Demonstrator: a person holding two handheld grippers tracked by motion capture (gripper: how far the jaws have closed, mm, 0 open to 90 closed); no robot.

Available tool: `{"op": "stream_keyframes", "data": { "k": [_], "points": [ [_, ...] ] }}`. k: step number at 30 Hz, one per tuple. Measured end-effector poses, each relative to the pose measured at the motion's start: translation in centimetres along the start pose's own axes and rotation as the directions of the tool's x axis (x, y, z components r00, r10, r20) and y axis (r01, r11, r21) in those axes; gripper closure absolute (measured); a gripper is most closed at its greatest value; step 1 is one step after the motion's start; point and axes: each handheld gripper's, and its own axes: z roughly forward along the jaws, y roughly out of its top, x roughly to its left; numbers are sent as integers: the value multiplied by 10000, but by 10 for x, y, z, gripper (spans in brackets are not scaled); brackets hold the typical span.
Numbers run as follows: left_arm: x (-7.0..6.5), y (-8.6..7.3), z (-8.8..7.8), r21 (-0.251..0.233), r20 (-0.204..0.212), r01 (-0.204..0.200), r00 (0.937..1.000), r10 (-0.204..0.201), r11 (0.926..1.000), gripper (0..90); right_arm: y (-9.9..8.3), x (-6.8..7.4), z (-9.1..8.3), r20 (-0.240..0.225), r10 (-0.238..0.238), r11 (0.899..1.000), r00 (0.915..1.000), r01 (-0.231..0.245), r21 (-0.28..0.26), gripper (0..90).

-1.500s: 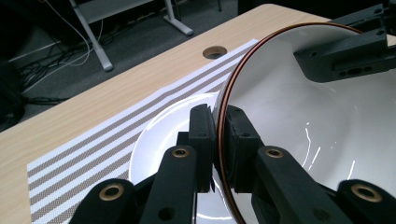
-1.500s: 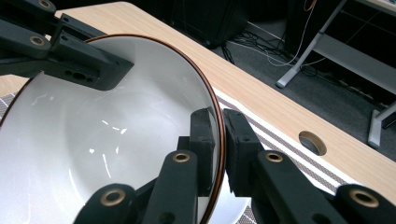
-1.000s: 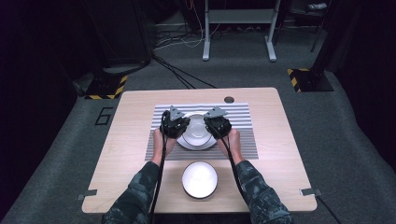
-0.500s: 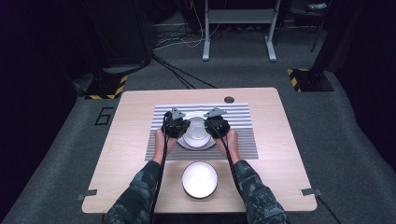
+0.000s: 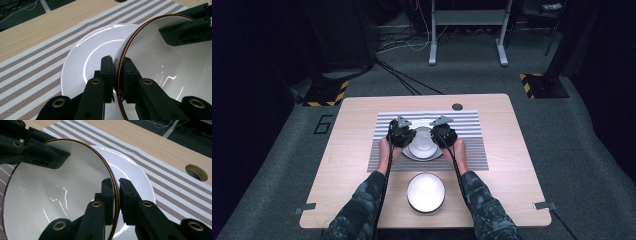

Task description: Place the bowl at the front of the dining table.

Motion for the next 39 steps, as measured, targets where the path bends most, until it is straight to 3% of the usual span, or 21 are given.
{"op": "stream_keyframes", "data": {
  "k": [7, 8, 10, 17, 21, 28, 32, 35, 39],
  "points": [
    [1, 0, 3, 191, -67, 23, 10000, -22, 9998, 821, 0, -3, 3, -121, 630, 9980, 9979, -630, 29, 822],
    [2, -1, 4, 204, -59, 125, 9999, -123, 9997, 826, 0, -4, 4, -56, 545, 9985, 9985, -545, 71, 823],
    [3, -1, 5, 207, -47, 319, 9995, -318, 9993, 826, 0, -6, 5, -172, 818, 9966, 9965, -817, 92, 822],
    [3, 0, 6, 319, -146, 338, 9993, -333, 9989, 827, 0, -8, 7, -192, 1012, 9948, 9947, -1009, 164, 820],
    [3, 0, 5, 393, -134, 511, 9986, -506, 9979, 822, 1, -11, 9, -350, 1257, 9916, 9915, -1245, 344, 816],
    [7, -1, 6, 627, -25, 765, 9971, -765, 9951, 786, 2, -13, 14, -189, 1461, 9883, 9891, -1450, 477, 819],
    [9, -2, 7, 792, -23, 879, 9961, -880, 9930, 783, 6, -17, 18, -337, 1509, 9865, 9880, -1483, 689, 819],
    [12, -2, 9, 984, -29, 1293, 9916, -1297, 9867, 779, 10, -17, 22, -411, 1588, 9845, 9865, -1550, 822, 816],
    [14, 1, 11, 1275, -79, 1476, 9890, -1478, 9808, 763, 12, -24, 28, -634, 2142, 9724, 9747, -2066, 1087, 812]
  ]
}}
